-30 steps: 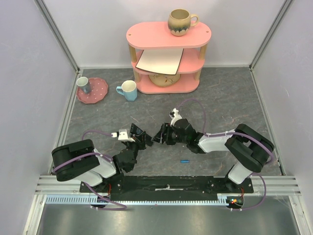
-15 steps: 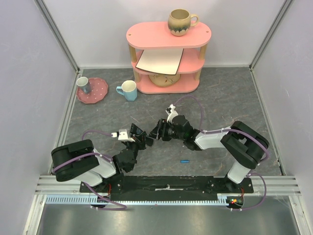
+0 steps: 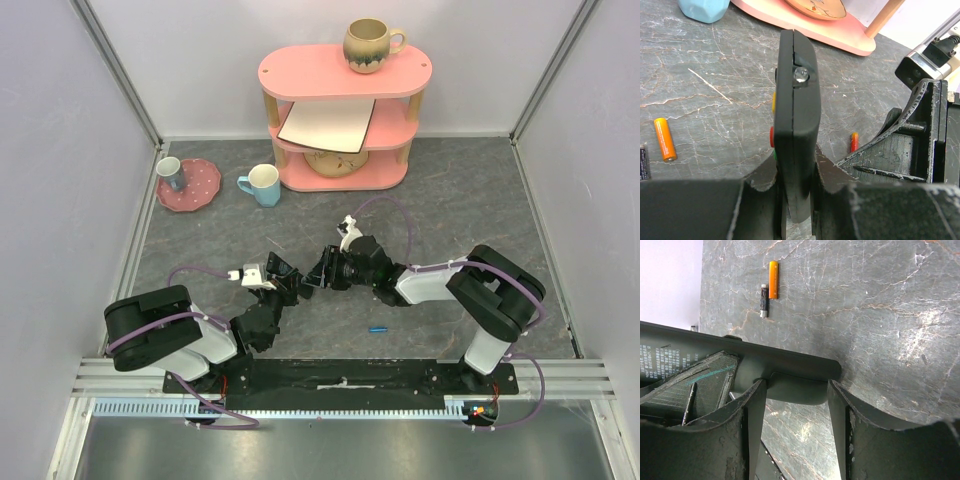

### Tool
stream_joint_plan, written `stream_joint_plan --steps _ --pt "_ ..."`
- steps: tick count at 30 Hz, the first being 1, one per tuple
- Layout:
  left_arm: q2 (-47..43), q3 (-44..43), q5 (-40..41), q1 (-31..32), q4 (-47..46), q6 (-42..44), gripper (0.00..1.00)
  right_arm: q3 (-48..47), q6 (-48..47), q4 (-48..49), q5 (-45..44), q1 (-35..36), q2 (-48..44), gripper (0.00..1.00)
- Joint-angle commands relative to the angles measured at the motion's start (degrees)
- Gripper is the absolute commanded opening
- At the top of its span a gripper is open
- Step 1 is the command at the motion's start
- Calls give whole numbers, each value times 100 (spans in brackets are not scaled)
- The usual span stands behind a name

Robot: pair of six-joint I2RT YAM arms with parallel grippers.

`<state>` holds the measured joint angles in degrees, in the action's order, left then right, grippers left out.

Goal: Load the batteries into the remote control

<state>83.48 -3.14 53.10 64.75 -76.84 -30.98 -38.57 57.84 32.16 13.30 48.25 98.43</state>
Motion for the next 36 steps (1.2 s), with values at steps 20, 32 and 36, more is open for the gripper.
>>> stream_joint_plan --steps 20,32,36 --pt "-25 76 69 38 55 207 2 -72 7 238 -100 0 -114 64" --pt "-43 85 69 38 55 189 2 -133 8 212 -91 0 -97 63" --pt "-51 85 60 38 55 189 2 -204 -54 19 -73 35 18 60"
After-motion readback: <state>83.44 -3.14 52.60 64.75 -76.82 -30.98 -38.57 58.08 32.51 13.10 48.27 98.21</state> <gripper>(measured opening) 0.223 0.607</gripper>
